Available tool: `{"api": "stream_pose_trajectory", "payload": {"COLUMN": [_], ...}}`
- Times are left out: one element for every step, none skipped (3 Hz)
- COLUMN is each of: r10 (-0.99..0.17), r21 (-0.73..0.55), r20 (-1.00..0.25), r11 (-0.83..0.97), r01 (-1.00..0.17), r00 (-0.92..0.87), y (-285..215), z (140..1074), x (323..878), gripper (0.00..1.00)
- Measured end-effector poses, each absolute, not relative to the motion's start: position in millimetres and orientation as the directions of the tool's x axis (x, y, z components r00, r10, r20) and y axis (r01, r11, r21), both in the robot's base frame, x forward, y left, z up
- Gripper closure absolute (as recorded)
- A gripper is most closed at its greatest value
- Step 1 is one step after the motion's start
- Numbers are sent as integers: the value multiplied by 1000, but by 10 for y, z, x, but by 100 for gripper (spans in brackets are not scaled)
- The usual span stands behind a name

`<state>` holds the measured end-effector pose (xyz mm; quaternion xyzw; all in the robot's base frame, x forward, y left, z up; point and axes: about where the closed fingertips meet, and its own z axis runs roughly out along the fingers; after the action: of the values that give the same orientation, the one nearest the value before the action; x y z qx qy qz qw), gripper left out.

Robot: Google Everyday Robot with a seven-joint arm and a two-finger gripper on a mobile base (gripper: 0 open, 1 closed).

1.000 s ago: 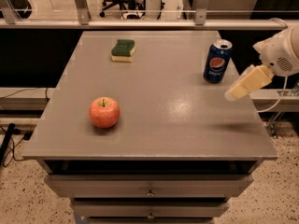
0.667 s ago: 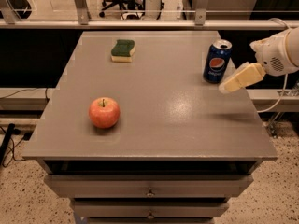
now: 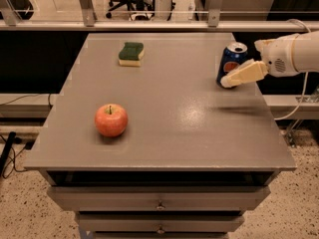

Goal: Pick pepsi can

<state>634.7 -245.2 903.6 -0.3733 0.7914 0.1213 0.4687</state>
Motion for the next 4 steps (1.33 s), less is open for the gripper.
{"api": "stream_pose_trajectory", "payload": {"r10": [-410,-346,-296,-257], "r21": [-116,-63,-12,5], "r20": [-878,-907,-922,-943], "r11": [684,675,665,621], "r01": [-721,-735,-747,-784], "r00": [-248,-240,-248,-209], "y": [-2366,-2332,-2332,-2183], "z": [9066,9044,9010,9224], "x": [6552,6684,6713,6646], "gripper": [0,16,47,71]}}
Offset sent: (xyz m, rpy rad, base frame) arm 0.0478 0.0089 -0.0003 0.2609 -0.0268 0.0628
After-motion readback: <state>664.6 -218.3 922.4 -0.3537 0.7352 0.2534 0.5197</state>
